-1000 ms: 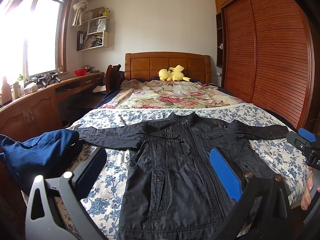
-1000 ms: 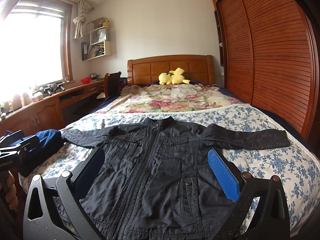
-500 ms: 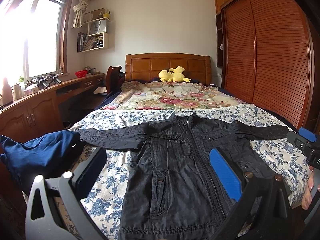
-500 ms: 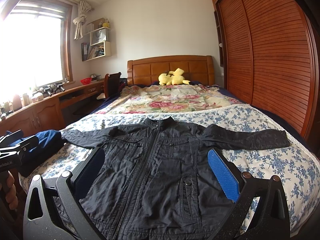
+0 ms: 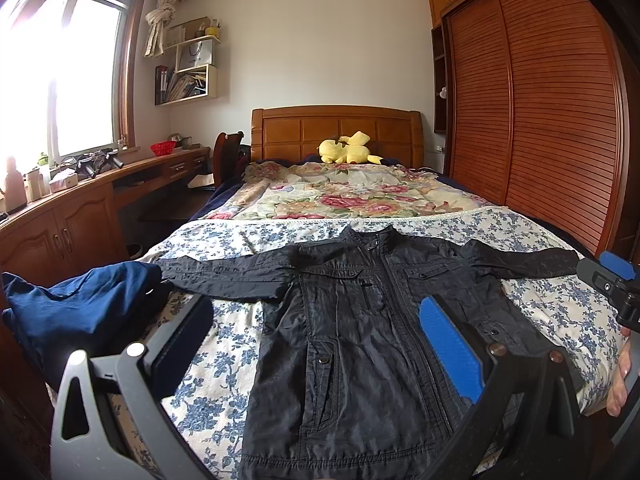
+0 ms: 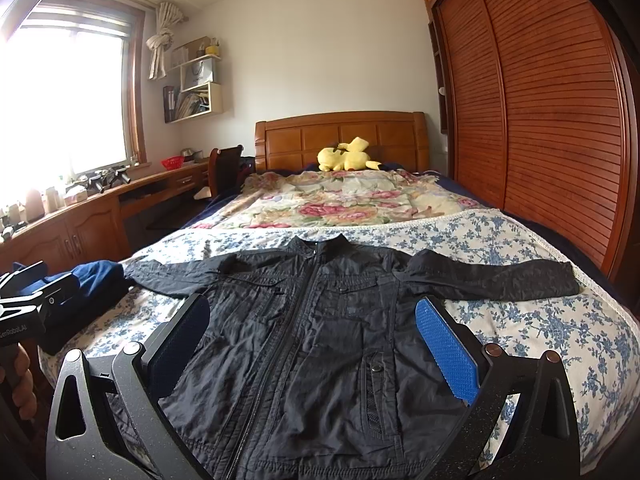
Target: Fold large clothes
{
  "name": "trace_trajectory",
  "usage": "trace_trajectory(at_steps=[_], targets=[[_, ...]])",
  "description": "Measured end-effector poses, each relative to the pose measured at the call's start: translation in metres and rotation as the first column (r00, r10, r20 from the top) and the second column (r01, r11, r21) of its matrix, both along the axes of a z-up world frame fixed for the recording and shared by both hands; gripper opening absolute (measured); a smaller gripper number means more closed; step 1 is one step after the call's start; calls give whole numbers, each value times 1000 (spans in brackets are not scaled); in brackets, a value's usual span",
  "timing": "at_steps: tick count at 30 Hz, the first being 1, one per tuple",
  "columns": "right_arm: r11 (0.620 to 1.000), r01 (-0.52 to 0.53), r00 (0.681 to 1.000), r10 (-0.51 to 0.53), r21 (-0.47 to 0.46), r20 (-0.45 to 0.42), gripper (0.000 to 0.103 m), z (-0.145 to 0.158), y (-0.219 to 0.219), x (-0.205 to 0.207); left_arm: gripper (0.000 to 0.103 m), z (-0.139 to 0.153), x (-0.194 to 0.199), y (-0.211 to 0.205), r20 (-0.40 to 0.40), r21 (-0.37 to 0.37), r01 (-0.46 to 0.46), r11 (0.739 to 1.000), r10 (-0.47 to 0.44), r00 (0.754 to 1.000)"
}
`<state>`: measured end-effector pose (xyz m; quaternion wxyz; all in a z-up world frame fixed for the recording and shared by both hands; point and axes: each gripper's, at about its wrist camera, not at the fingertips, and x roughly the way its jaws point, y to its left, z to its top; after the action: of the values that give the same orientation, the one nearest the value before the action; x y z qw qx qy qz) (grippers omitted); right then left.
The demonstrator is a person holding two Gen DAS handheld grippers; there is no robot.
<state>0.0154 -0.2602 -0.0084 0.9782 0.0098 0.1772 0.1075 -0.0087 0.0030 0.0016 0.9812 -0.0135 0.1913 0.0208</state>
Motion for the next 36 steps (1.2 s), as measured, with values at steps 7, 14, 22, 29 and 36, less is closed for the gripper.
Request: trace_trajectory(at_steps=[7,14,22,29,36], targets=[[1000,-1,1000,1,1,0,103,-1,0,0,103,0,-1,0,0,2,-3,1000,3,1000],[1000,-1,1000,1,1,1,103,-1,0,0,103,-1,-1,1,1,2,-3,1000,3,1000],[1000,-1,1000,1,2,0,103,-2,-1,0,103,-1,-3,2,5,7,-2,1000,2,1000],[1000,-2,1000,2,3,1,103,-3,-2,0,103,1,-4,2,8,9,-2,1000,2,1000],[1000,-3,1000,3,3,0,103,-4,-2,0,103,1,-4,1,4,12,-1,1000,1,1000]])
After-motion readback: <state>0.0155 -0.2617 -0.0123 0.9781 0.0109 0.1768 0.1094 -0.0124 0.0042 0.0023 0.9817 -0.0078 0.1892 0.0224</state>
